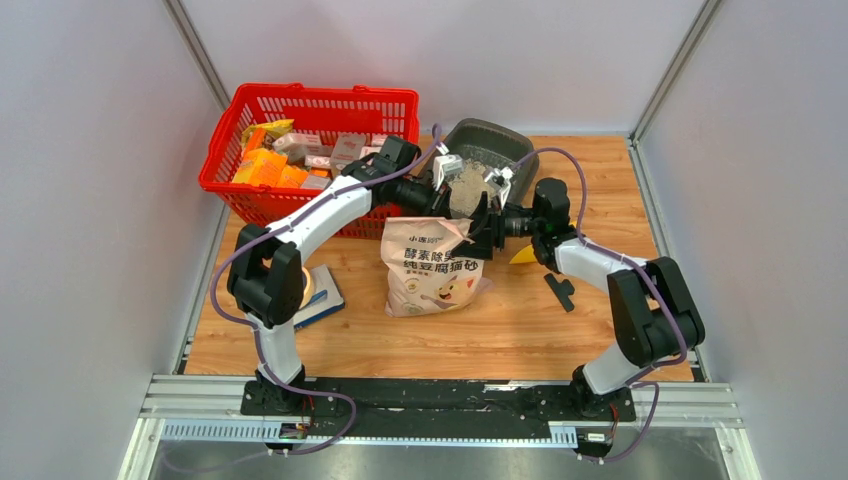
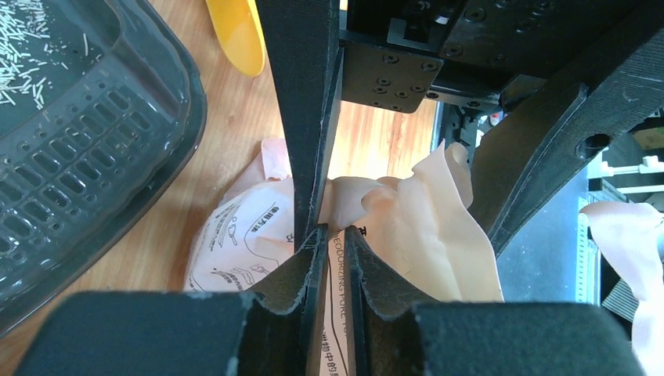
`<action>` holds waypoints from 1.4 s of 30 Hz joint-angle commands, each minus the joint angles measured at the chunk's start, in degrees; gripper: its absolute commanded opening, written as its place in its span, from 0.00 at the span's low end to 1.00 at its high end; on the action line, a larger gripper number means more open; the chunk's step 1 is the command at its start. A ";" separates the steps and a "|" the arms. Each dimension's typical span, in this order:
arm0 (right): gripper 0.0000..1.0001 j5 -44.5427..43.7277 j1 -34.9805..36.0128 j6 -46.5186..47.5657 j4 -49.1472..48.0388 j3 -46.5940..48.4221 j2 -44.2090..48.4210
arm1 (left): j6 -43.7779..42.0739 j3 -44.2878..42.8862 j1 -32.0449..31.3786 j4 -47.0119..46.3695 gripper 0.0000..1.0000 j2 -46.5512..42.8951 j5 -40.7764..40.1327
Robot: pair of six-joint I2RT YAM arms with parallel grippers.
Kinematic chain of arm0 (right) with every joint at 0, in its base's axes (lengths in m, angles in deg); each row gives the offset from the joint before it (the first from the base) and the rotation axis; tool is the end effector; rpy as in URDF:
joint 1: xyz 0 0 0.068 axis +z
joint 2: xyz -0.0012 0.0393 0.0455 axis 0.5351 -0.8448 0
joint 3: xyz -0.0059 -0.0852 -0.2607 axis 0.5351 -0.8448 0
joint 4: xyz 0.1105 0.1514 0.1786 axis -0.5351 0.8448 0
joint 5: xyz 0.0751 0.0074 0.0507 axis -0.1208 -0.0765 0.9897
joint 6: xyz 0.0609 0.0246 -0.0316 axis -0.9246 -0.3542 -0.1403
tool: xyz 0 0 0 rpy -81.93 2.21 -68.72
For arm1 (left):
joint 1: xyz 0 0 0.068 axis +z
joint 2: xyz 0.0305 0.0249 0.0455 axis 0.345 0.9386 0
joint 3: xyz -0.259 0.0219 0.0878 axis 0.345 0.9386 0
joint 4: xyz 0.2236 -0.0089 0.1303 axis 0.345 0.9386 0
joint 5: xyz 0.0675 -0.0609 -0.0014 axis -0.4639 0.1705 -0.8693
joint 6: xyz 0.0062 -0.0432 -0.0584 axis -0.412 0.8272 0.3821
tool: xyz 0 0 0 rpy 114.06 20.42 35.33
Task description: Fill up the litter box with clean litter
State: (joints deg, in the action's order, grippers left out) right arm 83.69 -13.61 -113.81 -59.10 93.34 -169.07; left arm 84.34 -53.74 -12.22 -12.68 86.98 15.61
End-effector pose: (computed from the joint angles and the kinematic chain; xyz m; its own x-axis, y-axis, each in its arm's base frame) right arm 0.2917 0.1598 0.2406 -0.5355 -0.0496 -0.8431 -0.8442 0.0040 0.5360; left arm 0.3227 -0.2636 0.2771 -0.6041 0.4226 -0.6756 0.7865 0.1795 -0.5910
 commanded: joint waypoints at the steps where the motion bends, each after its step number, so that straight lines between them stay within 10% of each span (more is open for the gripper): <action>1: 0.71 0.97 1.65 -2.04 -3.30 -0.47 -0.57 | 0.06 -1.96 1.11 -2.05 0.20 -3.09 -0.05; 27: 0.65 -5.18 1.47 -5.46 -1.27 -7.41 4.26 | -7.23 1.20 9.29 7.79 0.21 -14.51 -2.51; 42: 0.61 -7.12 0.68 -5.02 8.91 -6.71 6.98 | -7.41 12.70 15.35 9.56 0.54 -29.88 -3.48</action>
State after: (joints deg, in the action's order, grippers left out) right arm 77.18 -12.64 -118.47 -56.17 86.63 -164.35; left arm 77.87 -44.85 2.31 -3.22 63.18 11.09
